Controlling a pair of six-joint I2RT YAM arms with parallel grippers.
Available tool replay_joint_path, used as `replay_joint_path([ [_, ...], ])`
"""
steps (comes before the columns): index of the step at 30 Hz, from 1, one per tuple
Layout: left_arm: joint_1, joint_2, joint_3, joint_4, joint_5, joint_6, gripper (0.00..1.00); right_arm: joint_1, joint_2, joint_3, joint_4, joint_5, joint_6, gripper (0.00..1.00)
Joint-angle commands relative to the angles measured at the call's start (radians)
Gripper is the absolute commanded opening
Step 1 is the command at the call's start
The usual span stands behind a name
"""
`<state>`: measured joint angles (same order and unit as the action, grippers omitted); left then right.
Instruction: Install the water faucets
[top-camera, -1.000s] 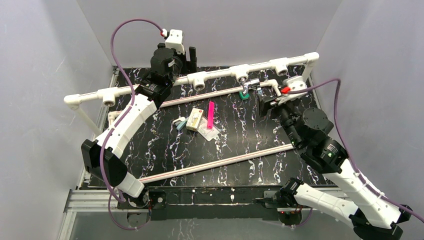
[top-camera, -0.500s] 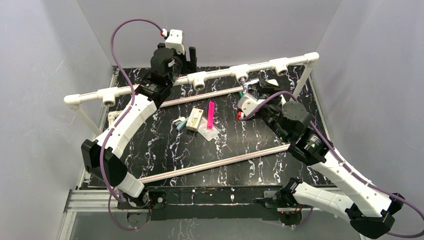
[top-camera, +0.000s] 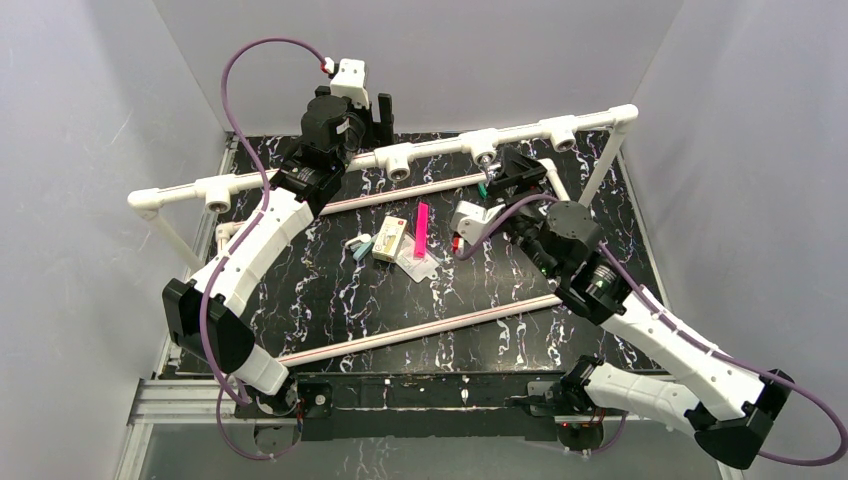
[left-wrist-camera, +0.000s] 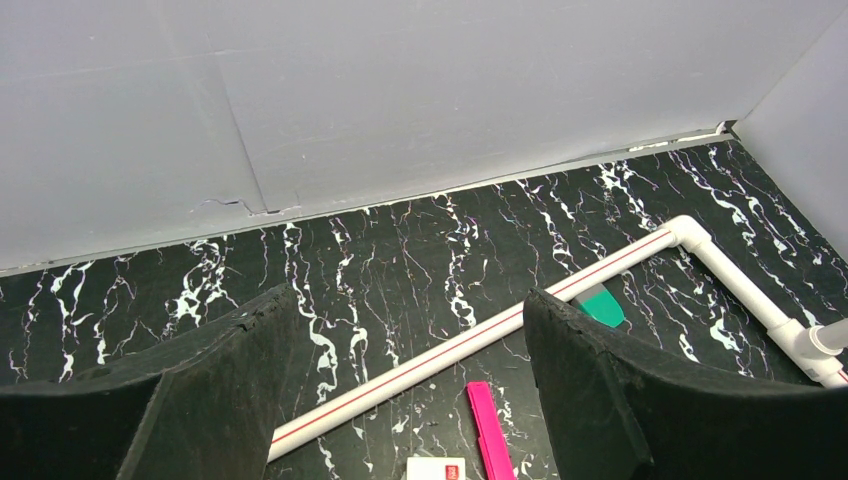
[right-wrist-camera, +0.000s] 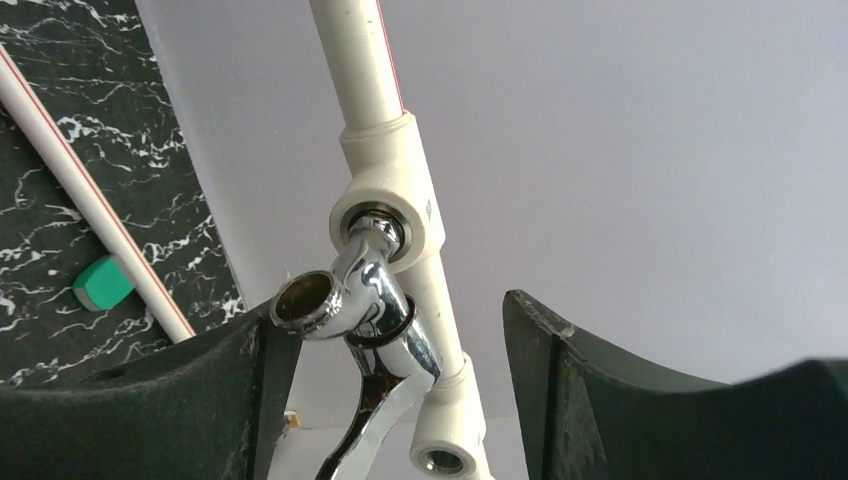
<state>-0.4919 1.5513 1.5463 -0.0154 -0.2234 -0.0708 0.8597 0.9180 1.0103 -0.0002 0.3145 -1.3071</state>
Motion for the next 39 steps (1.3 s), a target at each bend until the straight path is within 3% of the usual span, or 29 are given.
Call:
replay_joint_path([
  [1, 0.003, 0.073, -0.063, -0.152, 0.002, 0.003, 0.80, 0.002, 0.021, -0.018, 0.118, 0.003, -0.116, 0.77],
  [17, 0.003, 0.071, -0.066, -0.151, -0.002, 0.008, 0.80, 0.003, 0.084, -0.054, 0.189, 0.045, -0.191, 0.56],
  [25, 0.003, 0.066, -0.070, -0.150, -0.002, 0.008, 0.80, 0.004, 0.090, -0.067, 0.185, 0.046, -0.102, 0.18],
  [28, 0.003, 0.065, -0.071, -0.151, -0.004, 0.008, 0.80, 0.003, 0.093, -0.062, 0.176, 0.047, -0.021, 0.01],
  [34, 0.003, 0.070, -0.067, -0.152, -0.004, 0.009, 0.80, 0.006, 0.090, -0.067, 0.170, 0.037, 0.206, 0.01],
  [39, 0.002, 0.071, -0.067, -0.152, -0.005, 0.009, 0.80, 0.006, 0.089, -0.063, 0.215, 0.033, 0.561, 0.01],
])
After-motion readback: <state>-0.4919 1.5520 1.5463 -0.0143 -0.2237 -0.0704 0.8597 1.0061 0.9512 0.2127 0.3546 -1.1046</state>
